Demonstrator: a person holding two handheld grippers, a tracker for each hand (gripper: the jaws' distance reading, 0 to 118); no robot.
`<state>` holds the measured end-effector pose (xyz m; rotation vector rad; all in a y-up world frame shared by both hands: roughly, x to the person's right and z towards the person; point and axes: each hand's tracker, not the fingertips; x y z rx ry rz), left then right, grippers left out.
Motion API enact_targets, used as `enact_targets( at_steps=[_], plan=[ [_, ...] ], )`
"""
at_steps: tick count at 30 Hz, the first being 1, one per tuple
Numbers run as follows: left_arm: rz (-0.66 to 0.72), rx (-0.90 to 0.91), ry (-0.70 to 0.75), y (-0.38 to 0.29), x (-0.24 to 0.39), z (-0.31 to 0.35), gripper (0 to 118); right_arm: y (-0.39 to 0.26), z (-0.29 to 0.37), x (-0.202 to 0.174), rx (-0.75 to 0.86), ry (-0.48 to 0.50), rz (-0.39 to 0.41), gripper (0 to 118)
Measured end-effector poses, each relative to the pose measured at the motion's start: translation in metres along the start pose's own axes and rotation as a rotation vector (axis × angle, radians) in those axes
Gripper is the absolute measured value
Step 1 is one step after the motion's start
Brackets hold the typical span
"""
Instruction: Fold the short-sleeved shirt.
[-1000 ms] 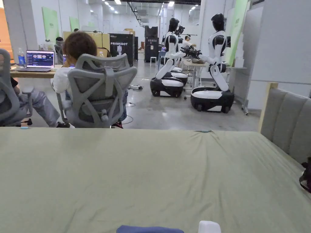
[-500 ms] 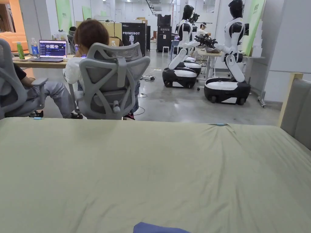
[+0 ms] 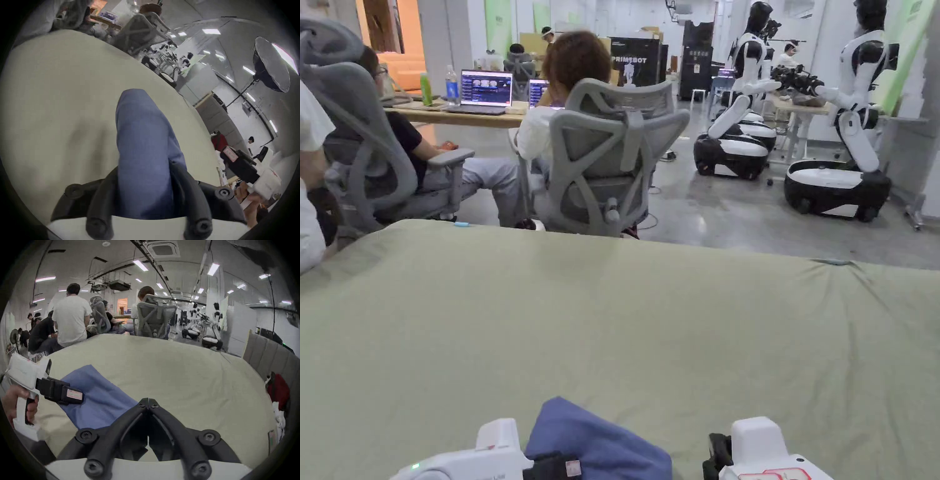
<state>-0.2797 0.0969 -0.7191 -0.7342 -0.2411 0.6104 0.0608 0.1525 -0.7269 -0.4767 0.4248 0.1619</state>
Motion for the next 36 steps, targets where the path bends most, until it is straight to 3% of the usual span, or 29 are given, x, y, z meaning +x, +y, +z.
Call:
enact_targets(
  at_steps=[11, 18, 21, 22, 24, 25, 26, 27, 28, 31, 34, 36],
  plan=[
    [0.026, 0.013, 0.18, 0.119, -0.179, 0.105, 27, 0.057, -0.06, -0.137, 0.057, 0.136, 0.004, 0],
    [0.027, 0.006, 0.188, 0.121, -0.212, 0.106, 35, 0.053, -0.076, -0.162, 0.036, 0.162, 0.028, 0],
    [0.012, 0.044, 0.26, 0.124, -0.218, 0.123, 82, 0.052, -0.076, -0.157, 0.032, 0.146, 0.041, 0],
    [0.032, 0.063, 0.272, 0.125, -0.223, 0.132, 84, 0.053, -0.076, -0.153, 0.029, 0.143, 0.039, 0],
    [0.068, 0.084, 0.339, 0.127, -0.233, 0.152, 79, 0.053, -0.075, -0.147, 0.026, 0.139, 0.036, 0],
    [0.074, 0.104, 0.388, 0.127, -0.236, 0.163, 70, 0.052, -0.071, -0.144, 0.027, 0.13, 0.037, 0],
    [0.077, 0.134, 0.434, 0.126, -0.234, 0.173, 49, 0.052, -0.069, -0.138, 0.028, 0.125, 0.031, 0],
    [0.075, 0.151, 0.456, 0.126, -0.23, 0.177, 4, 0.053, -0.067, -0.133, 0.029, 0.122, 0.023, 0],
    [0.051, 0.19, 0.496, 0.123, -0.221, 0.183, 0, 0.054, -0.063, -0.126, 0.035, 0.118, 0.012, 0],
    [-0.032, 0.246, 0.436, 0.12, -0.171, 0.184, 0, 0.058, -0.047, -0.1, 0.062, 0.088, -0.015, 0],
    [-0.238, 0.332, 0.453, 0.11, -0.088, 0.16, 0, 0.06, -0.025, -0.063, 0.101, 0.03, -0.046, 0],
    [-0.357, 0.381, 0.425, 0.099, -0.025, 0.136, 0, 0.062, -0.008, -0.033, 0.124, -0.017, -0.026, 0]
  ],
)
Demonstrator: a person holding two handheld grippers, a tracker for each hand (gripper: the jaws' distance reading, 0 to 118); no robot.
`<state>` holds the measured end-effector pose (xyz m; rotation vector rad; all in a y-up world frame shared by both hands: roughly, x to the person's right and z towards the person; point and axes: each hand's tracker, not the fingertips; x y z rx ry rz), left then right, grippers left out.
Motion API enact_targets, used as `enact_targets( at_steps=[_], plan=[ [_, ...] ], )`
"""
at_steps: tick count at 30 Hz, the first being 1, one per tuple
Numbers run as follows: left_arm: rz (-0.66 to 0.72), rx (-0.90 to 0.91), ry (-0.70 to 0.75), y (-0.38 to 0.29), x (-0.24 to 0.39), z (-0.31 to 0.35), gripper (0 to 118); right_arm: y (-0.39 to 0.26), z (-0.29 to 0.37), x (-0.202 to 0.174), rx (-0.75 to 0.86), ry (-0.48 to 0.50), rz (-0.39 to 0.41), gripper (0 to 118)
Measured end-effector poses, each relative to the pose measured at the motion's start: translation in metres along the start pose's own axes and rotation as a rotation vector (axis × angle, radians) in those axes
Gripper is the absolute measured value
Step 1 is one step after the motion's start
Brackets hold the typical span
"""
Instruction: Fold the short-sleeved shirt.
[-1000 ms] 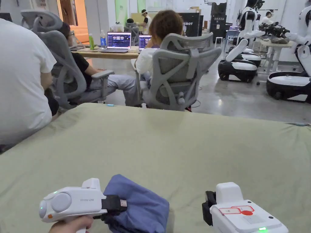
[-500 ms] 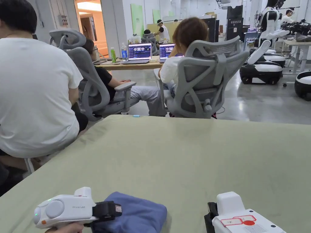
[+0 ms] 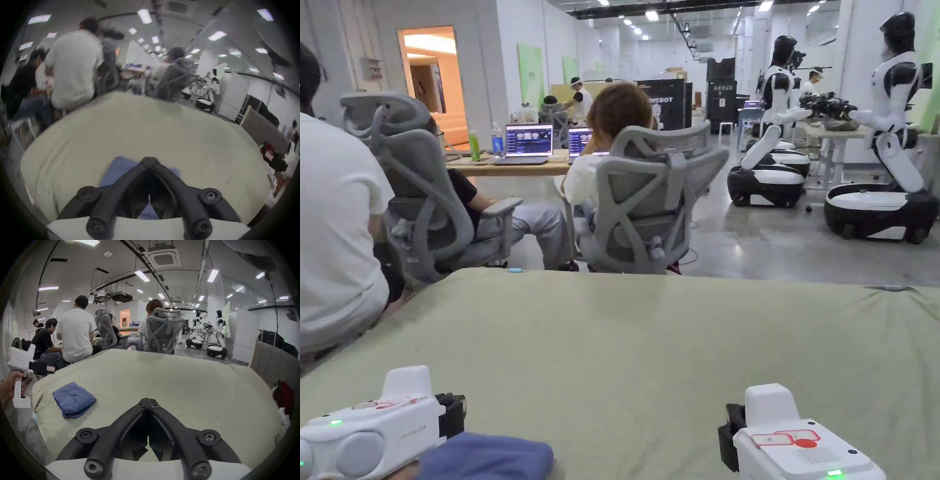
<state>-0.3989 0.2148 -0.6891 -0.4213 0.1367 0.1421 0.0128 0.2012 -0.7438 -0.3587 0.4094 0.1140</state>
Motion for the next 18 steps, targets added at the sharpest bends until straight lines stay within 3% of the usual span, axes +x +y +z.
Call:
enact_targets(
  at_steps=[7, 11, 18],
  plan=[
    [-0.138, 0.199, -0.109, 0.011, 0.206, 0.017, 0, 0.007, 0.069, 0.13, 0.043, -0.204, 0.023, 0],
    [-0.158, 0.25, -0.147, 0.01, 0.284, 0.034, 0, 0.009, 0.106, 0.19, 0.071, -0.28, 0.013, 0],
    [-0.138, 0.287, -0.149, 0.004, 0.335, 0.057, 0, 0.005, 0.135, 0.228, 0.108, -0.273, -0.01, 0]
  ],
)
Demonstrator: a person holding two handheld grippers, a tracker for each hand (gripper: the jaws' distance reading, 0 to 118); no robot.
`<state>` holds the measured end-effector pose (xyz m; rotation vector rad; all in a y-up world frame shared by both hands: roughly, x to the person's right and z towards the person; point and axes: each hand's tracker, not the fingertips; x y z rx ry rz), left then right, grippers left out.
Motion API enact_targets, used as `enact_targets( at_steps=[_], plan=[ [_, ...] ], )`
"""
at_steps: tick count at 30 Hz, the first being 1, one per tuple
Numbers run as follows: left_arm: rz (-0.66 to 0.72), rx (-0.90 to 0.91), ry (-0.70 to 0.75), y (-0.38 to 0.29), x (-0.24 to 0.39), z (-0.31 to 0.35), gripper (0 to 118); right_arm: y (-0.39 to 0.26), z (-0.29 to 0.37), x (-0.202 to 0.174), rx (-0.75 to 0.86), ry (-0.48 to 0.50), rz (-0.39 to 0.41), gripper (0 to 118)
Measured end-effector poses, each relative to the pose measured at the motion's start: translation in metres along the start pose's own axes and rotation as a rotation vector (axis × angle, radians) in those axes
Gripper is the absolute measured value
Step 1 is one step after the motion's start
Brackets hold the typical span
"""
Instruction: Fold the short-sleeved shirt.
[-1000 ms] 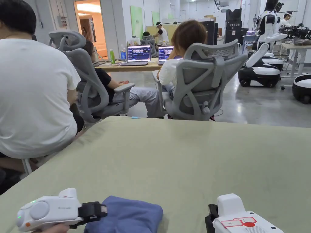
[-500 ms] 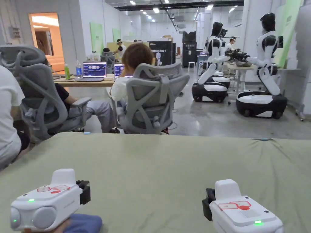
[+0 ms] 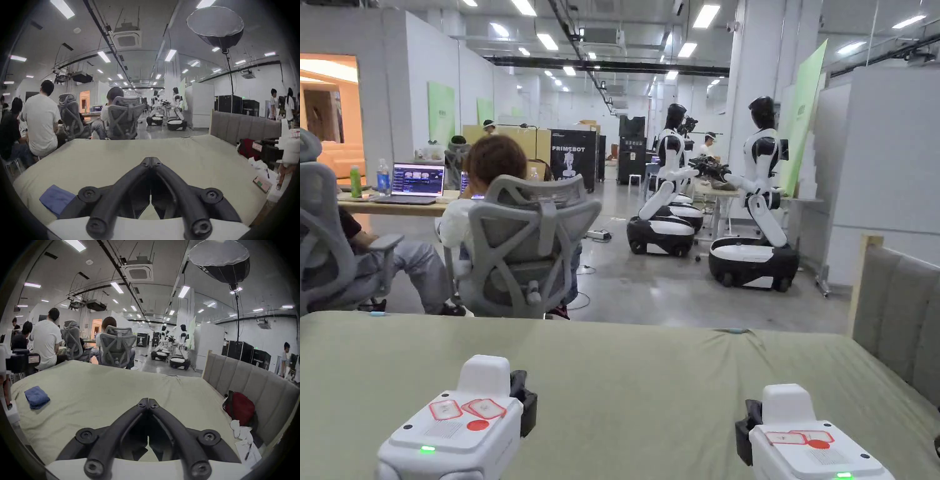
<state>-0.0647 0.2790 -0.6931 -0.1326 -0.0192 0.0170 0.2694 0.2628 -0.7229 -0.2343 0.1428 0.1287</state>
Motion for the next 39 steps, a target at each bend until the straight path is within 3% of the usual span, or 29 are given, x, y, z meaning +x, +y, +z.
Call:
enact_targets(
  at_steps=[2, 4, 5, 6, 7, 8, 9, 10, 39],
  plan=[
    [0.024, 0.005, 0.005, -0.001, -0.001, 0.004, 0, -0.002, 0.003, 0.001, 0.009, 0.004, -0.002, 0],
    [-0.012, 0.008, 0.033, 0.0, -0.001, 0.008, 15, -0.004, 0.002, 0.0, 0.027, 0.017, 0.007, 5],
    [-0.008, 0.01, 0.032, 0.001, -0.002, 0.011, 32, -0.004, 0.003, -0.001, 0.031, 0.016, 0.007, 20],
    [-0.001, 0.016, 0.032, 0.003, -0.004, 0.013, 62, -0.003, 0.004, -0.002, 0.034, 0.015, 0.009, 60],
    [0.004, 0.021, 0.026, 0.004, -0.005, 0.015, 81, -0.002, 0.003, -0.004, 0.032, 0.019, 0.012, 93],
    [0.001, 0.025, 0.025, 0.005, -0.005, 0.016, 98, -0.001, 0.003, -0.006, 0.015, 0.038, 0.019, 116],
    [-0.007, 0.027, 0.026, 0.005, -0.004, 0.017, 117, -0.001, 0.003, -0.008, 0.008, 0.052, 0.025, 118],
    [-0.017, 0.033, 0.022, 0.005, -0.003, 0.017, 118, -0.003, 0.007, -0.011, 0.032, 0.056, 0.034, 118],
    [-0.005, 0.082, 0.022, 0.008, -0.004, 0.037, 118, 0.009, 0.012, -0.009, 0.082, 0.0, -0.082, 118]
  ],
)
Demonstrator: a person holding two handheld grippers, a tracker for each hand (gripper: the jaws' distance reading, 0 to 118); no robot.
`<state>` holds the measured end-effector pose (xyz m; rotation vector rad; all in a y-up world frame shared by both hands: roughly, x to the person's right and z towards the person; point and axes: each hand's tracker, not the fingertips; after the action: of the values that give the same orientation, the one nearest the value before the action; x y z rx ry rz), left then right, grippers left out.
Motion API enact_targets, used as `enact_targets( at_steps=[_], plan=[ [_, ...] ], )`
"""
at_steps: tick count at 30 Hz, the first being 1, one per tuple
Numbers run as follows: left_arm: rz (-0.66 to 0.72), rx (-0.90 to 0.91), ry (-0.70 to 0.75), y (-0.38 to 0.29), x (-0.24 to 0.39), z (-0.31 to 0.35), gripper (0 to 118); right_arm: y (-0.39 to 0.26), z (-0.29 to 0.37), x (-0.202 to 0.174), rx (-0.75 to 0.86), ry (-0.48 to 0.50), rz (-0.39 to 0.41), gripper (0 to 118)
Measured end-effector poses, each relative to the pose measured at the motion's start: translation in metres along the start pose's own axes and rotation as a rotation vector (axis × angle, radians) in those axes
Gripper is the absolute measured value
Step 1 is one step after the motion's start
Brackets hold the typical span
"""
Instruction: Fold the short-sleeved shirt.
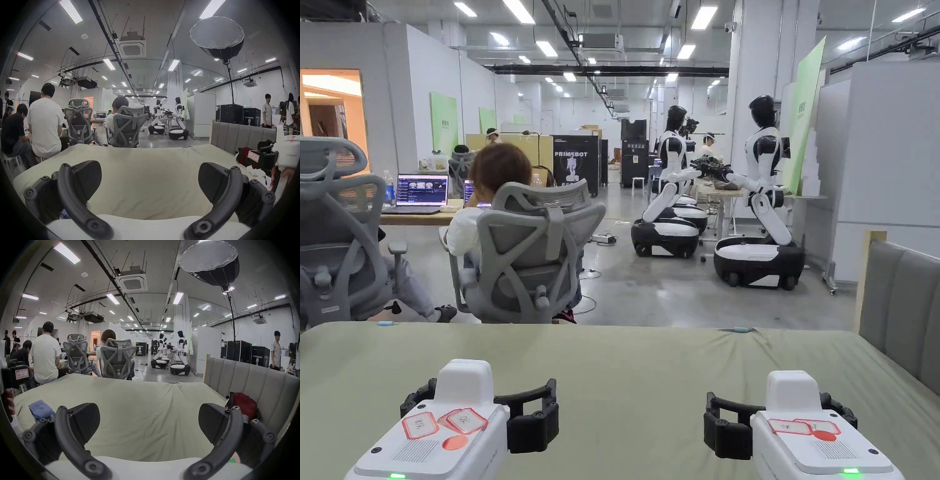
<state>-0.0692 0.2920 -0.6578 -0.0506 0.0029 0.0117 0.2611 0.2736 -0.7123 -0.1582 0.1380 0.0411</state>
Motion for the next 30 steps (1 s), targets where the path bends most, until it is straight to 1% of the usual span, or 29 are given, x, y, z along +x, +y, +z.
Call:
enact_targets(
  at_steps=[15, 18, 20, 23, 25, 27, 28, 30],
  plan=[
    [-0.016, -0.004, -0.001, -0.002, 0.004, 0.001, 118, -0.001, -0.002, 0.002, -0.004, 0.014, -0.023, 118],
    [-0.012, -0.001, -0.001, -0.002, 0.004, 0.002, 118, 0.004, -0.001, 0.002, -0.017, 0.026, -0.057, 118],
    [-0.01, 0.002, 0.0, -0.001, 0.004, 0.002, 118, 0.009, -0.002, 0.003, -0.076, 0.013, -0.114, 118],
    [-0.016, 0.002, 0.0, 0.0, 0.005, 0.002, 118, 0.01, -0.003, 0.002, -0.074, 0.007, -0.093, 118],
    [-0.015, 0.003, -0.005, 0.001, 0.005, 0.003, 118, 0.011, -0.001, -0.001, -0.082, -0.017, -0.08, 118],
    [-0.017, 0.005, -0.005, 0.002, 0.006, 0.003, 118, 0.013, -0.001, -0.001, -0.123, -0.078, -0.13, 118],
    [-0.017, 0.005, -0.005, 0.002, 0.007, 0.002, 118, 0.014, -0.001, 0.0, -0.143, -0.088, -0.149, 118],
    [-0.016, 0.006, -0.004, 0.002, 0.007, 0.002, 118, 0.013, 0.0, 0.003, -0.133, -0.067, -0.148, 118]
  ],
)
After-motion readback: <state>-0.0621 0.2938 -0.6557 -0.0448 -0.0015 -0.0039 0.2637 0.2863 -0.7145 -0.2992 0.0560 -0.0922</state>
